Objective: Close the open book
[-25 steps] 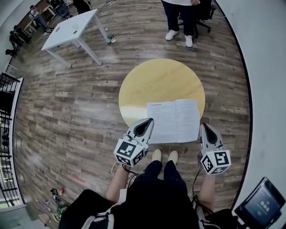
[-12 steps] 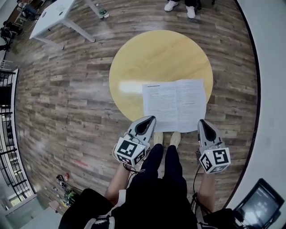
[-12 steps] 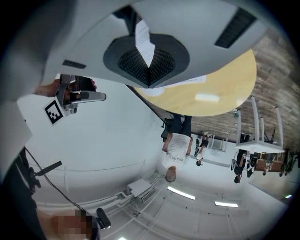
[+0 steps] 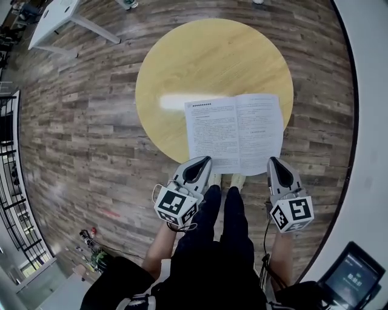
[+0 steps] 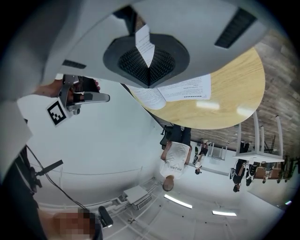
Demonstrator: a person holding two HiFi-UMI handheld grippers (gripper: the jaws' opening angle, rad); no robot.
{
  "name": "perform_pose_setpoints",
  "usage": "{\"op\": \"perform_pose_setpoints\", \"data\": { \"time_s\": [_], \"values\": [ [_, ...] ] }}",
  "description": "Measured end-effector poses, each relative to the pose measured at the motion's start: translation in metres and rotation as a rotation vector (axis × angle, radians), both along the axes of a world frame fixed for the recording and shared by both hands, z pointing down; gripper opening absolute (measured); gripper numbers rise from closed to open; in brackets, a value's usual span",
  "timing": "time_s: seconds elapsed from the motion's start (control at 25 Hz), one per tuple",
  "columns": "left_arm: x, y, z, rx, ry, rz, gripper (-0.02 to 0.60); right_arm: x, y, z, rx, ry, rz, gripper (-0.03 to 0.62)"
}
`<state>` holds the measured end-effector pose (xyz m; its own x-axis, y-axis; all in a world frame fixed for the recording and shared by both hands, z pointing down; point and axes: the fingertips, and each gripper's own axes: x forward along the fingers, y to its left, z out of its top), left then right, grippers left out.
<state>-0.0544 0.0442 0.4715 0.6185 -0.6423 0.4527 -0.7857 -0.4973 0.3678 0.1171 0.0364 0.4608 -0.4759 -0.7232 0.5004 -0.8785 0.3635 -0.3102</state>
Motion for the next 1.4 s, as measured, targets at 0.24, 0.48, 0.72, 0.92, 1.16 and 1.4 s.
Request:
{"op": "perform_pose_setpoints", "data": {
  "time_s": [0.24,0.48,0.72,0.92,1.16,1.4],
  "values": [
    [0.003,-0.007,-0.001,0.011,0.002,-0.002,-0.002,0.000,-0.002,0.014,-0.057,-0.038,-0.027,0.005],
    [0.003,-0.004,0.001,0.001,-0.001,-0.004,-0.002,0.016,0.000,0.044,-0.192,-0.079,0.012,0.248],
    [0.006,-0.015,0.012,-0.014,-0.012,-0.014,-0.002,0.046,-0.013,0.085,-0.301,-0.075,0.065,0.285],
    [0.006,-0.015,0.019,-0.030,-0.019,-0.019,-0.002,0.062,-0.021,0.103,-0.344,-0.054,0.091,0.285],
    [0.008,-0.018,0.026,-0.044,-0.030,-0.020,-0.002,0.059,-0.024,0.119,-0.405,-0.080,0.048,0.314],
    [0.021,-0.033,0.039,-0.057,-0.049,-0.017,-0.002,0.067,-0.038,0.143,-0.456,-0.119,0.019,0.342]
  ]
}}
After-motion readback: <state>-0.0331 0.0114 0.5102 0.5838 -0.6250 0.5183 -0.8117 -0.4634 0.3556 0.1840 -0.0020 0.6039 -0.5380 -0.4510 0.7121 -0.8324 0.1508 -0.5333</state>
